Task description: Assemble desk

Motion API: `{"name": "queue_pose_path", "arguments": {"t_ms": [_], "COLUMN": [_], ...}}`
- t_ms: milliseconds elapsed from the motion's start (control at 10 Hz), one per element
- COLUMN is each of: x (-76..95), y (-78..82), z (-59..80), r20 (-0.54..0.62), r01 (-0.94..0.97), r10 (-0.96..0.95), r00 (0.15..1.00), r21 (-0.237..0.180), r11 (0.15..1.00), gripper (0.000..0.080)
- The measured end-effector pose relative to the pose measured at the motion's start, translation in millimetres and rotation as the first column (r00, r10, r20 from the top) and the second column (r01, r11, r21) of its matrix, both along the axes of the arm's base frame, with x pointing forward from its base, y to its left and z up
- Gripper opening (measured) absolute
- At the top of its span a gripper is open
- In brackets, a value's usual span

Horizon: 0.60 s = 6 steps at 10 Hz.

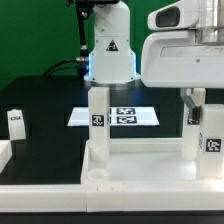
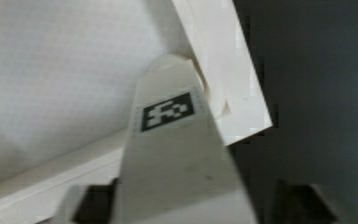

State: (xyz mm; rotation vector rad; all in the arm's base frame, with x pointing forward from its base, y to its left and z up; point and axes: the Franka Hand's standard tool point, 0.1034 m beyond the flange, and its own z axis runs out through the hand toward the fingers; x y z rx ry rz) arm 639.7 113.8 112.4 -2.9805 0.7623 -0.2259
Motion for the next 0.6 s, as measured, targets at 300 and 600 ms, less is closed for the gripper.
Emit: {"name": "queue_pose_path", "arguments": {"t_ms": [300, 600], "x": [-0.6, -5.1], "y": [-5.7, -1.6], "z": [2.0, -0.1], "r20": [-0.055, -0.133], "r01": [0.47, 0.779], "r10": [-0.467, -0.768], "r00": [0.882, 0.627], "r21": [0.061, 0.09], "r11": [0.881, 0.621], "gripper": [0.0286, 0.0286]}}
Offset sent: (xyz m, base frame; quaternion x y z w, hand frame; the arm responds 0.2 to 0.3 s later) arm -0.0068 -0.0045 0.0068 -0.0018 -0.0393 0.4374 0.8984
